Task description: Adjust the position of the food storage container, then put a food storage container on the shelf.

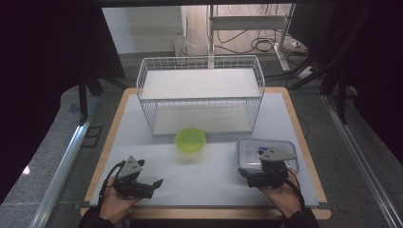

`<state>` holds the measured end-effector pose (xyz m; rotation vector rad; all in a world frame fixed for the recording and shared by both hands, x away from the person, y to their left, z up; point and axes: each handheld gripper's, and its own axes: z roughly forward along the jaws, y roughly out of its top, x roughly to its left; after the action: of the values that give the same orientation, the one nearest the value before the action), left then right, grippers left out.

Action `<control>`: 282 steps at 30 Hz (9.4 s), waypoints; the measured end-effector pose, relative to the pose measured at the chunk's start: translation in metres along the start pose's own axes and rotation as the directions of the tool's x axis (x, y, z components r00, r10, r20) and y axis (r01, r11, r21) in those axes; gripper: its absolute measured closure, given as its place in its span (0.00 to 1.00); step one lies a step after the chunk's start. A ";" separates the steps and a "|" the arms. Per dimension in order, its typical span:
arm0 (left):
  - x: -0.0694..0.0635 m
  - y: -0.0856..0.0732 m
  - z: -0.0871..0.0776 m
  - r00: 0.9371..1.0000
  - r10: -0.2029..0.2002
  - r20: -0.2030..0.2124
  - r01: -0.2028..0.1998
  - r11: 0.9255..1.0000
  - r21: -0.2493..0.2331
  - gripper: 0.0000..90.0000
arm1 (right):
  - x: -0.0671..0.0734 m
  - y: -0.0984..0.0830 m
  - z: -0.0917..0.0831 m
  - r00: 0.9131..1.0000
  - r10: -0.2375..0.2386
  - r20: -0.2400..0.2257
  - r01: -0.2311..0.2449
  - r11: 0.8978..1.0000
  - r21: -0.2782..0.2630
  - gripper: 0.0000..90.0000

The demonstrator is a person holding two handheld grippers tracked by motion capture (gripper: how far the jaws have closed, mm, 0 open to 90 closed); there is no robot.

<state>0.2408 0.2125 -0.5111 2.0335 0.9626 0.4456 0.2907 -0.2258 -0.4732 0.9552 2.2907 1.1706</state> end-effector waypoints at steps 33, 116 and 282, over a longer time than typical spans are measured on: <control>0.008 0.038 0.020 0.991 -0.064 0.118 0.067 0.997 -0.023 0.82 | 0.000 -0.001 0.002 1.000 -0.012 0.008 0.012 1.000 0.006 0.10; 0.059 0.081 0.061 0.997 -0.057 0.050 0.052 0.994 0.101 1.00 | -0.003 -0.002 0.003 0.999 -0.024 0.029 0.024 1.000 0.013 0.13; -0.008 0.018 0.027 0.998 0.056 0.002 -0.056 0.998 -0.015 0.03 | -0.031 -0.002 0.024 1.000 -0.002 -0.005 0.003 0.995 0.103 0.16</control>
<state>0.2611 0.1854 -0.5125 2.0508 0.8999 0.4786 0.3261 -0.2352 -0.4873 0.9871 2.3753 1.0640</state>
